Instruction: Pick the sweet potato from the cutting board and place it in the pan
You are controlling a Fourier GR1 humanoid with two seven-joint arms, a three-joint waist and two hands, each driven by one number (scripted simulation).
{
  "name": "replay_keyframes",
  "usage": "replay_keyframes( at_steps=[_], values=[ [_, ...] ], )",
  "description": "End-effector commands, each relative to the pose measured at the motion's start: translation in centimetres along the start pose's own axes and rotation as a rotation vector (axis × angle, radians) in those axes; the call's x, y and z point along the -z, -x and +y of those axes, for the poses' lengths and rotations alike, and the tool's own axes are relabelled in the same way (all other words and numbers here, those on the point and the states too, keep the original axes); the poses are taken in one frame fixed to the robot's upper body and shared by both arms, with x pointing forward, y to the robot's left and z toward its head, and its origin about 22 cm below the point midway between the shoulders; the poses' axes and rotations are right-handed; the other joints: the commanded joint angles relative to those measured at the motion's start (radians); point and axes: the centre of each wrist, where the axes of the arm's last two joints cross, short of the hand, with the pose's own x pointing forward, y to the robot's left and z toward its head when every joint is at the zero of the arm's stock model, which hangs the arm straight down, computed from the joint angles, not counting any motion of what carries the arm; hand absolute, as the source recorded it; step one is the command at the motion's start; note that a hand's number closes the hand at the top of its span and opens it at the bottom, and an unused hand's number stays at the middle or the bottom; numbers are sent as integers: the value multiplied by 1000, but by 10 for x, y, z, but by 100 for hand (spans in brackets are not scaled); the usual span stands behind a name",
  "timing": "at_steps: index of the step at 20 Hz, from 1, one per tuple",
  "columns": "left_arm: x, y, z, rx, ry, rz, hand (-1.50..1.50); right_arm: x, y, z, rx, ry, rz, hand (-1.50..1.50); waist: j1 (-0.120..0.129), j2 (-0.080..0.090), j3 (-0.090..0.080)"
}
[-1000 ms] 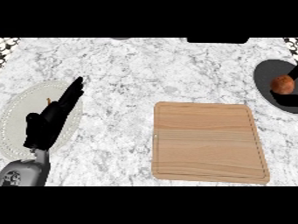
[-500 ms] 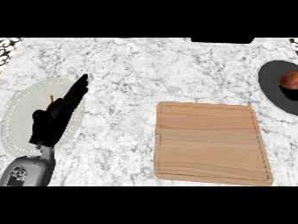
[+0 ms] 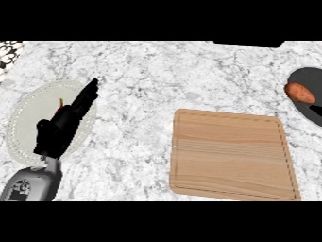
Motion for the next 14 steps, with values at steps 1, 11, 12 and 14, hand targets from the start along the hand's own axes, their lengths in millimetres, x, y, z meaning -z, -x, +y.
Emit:
replay_keyframes(
  at_steps=[1,11,12,14],
  values=[
    [6,-6,0,-3,18,-10,0,8,0,-17,67,-78,40,-150,9,9,3],
    [2,5,0,-7,-14,10,0,15,-11,-20,544,101,-52,-150,-12,5,7],
    [1,7,0,-18,6,5,0,8,-5,-10,571,98,-31,-150,-10,7,6],
    [6,-6,-5,-7,9,-4,0,15,-2,-31,662,75,-47,-150,-8,6,8]
  ],
)
